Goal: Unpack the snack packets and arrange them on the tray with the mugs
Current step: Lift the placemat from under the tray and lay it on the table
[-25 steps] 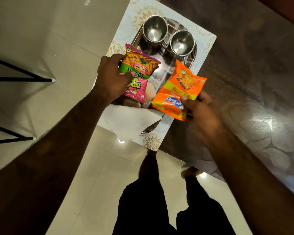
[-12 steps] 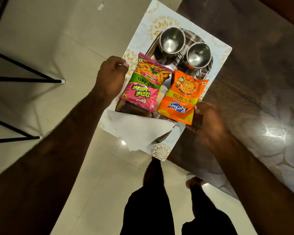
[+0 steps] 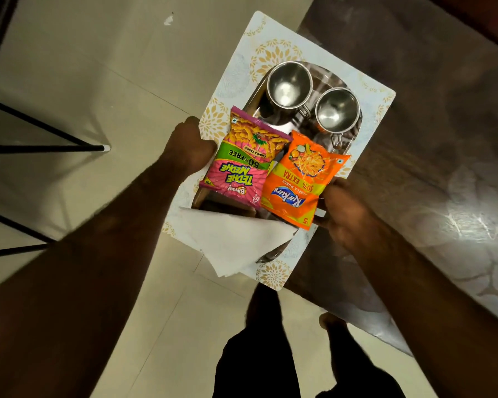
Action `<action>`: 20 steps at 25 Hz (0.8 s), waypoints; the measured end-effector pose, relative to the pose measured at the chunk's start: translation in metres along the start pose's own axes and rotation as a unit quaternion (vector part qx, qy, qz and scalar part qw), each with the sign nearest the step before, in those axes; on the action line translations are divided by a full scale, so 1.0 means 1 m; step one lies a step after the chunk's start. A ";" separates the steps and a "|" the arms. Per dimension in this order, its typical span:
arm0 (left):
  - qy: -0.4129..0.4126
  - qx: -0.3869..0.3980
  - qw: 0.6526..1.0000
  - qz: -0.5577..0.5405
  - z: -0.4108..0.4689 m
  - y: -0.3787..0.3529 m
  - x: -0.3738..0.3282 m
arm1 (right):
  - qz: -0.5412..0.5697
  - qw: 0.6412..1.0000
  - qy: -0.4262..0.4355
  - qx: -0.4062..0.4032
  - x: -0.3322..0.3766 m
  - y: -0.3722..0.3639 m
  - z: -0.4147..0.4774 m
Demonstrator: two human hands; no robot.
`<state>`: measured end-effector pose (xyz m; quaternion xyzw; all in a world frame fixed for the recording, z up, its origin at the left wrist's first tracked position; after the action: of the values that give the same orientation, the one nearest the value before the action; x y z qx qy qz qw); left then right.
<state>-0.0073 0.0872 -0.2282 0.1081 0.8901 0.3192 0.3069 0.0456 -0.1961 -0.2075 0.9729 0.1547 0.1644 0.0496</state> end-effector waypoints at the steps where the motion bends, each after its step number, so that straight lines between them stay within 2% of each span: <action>1: -0.013 -0.016 1.000 0.009 -0.003 -0.004 -0.001 | 0.001 1.000 0.000 0.001 0.000 -0.001 0.002; 5: -0.038 -0.061 0.997 0.005 -0.009 -0.006 -0.003 | 0.027 1.000 -0.002 0.005 0.000 -0.001 0.004; 10: -0.088 -0.032 0.995 -0.023 -0.019 0.002 -0.005 | 0.046 0.999 0.016 0.002 -0.002 -0.003 0.003; 20: -0.115 -0.077 0.990 -0.008 -0.051 0.063 -0.022 | 0.087 0.996 0.026 0.018 0.001 0.024 -0.007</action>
<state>-0.0216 0.1019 -0.1467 0.1127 0.8226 0.3698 0.4170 0.0506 -0.2178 -0.1971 0.9788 0.0736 0.1909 0.0131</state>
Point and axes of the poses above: each hand's wrist, its own z-axis towards the middle knuckle, its own y-axis out of the back of the hand, x = y × z, the point moved 1 cm from there along z, towards the middle knuckle, and after that the axes turned 5 degrees about -y, right-handed, at the moved point
